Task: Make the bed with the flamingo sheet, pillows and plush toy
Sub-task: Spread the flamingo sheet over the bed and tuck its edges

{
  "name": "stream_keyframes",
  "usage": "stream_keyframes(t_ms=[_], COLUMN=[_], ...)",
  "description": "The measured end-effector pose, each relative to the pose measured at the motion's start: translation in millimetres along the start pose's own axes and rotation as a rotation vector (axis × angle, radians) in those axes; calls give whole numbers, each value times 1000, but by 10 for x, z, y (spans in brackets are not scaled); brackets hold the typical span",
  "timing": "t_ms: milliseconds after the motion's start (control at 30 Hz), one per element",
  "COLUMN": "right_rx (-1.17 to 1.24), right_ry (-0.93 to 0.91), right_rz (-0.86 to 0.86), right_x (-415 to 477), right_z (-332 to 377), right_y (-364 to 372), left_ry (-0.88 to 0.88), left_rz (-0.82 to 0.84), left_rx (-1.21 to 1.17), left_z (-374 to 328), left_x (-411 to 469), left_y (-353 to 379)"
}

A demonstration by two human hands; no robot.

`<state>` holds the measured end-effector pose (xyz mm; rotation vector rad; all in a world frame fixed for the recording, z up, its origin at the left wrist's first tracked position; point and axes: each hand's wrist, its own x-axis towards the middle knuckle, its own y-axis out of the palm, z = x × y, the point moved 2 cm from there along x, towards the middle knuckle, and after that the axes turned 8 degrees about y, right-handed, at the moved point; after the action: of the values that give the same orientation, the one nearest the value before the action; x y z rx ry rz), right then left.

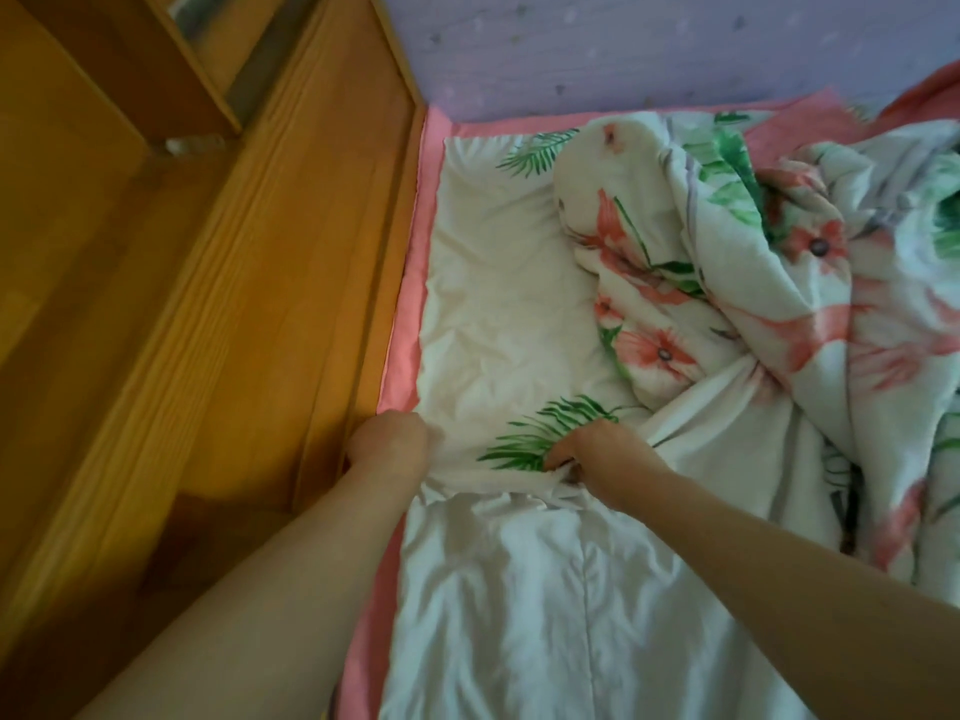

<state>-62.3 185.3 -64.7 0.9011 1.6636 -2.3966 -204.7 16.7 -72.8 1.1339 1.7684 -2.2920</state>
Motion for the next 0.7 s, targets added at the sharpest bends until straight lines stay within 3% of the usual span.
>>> stream_keyframes(t_ms=[100,333,400,467,567,700], right_rx=[75,94,29,-56,-206,-264], right_ry=[49,-79,-202,-263,-211,-166], right_rz=[-66,-603,-564,-338,-36,-74], right_x=[5,-146,-238,-346,-519,-615], right_z=[8,22,49,54,24,36], right_y=[90,243,197,234,365,591], left_ry=[66,183,250,285,276,197], left_rz=[-111,-419,-510,-552,-602,-496], left_rx=[73,-51,-97,-150,-214,-249], left_z=[42,108,129,129,105,48], left_x=[-44,-351,-462,-598,-863,-1246], left_y=[51,157,251,402,644,1011])
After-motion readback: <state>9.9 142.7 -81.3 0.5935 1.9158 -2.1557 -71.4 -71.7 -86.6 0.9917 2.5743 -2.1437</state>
